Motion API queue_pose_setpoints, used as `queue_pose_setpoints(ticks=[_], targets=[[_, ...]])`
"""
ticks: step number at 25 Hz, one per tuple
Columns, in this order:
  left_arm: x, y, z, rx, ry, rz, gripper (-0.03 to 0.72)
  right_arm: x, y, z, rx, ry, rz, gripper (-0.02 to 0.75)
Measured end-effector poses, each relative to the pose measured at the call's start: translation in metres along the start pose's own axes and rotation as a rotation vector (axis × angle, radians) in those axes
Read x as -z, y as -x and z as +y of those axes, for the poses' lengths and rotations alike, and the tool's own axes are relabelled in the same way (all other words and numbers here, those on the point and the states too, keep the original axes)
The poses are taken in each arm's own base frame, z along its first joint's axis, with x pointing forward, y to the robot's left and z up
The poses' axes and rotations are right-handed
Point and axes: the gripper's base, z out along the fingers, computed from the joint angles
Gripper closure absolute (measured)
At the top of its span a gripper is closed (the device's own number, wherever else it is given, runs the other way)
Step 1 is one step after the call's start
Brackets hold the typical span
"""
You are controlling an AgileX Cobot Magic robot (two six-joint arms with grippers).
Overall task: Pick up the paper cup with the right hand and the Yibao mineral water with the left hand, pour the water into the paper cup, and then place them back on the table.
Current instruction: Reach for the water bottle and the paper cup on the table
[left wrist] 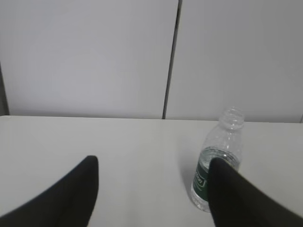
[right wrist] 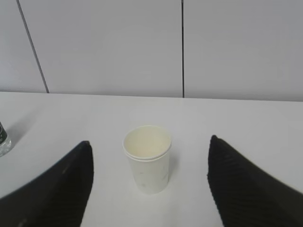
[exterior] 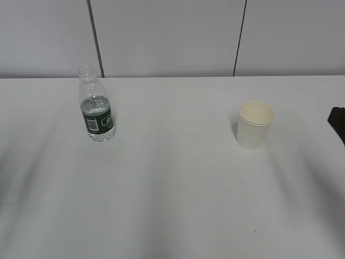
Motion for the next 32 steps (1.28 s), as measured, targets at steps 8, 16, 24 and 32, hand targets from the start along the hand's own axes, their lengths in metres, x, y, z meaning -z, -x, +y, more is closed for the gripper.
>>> queue_pose_setpoints(ticks=[8,16,24,32], targets=[[-0.034,-0.020,-0.007,-0.015,-0.105,-0.008,0.240,-0.046,-0.023,0.001,-0.023,0.047,-0.051,0.152],[-0.052,-0.039,-0.014,-0.031,-0.197,-0.002,0.240,-0.082,-0.073,-0.004,-0.001,0.026,0.057,0.153],[-0.057,-0.045,-0.015,-0.023,-0.212,0.002,0.240,-0.114,-0.095,-0.006,0.012,0.026,0.128,0.152],[-0.057,-0.045,-0.015,-0.024,-0.214,0.004,0.240,-0.118,-0.098,-0.006,0.013,0.024,0.135,0.153]])
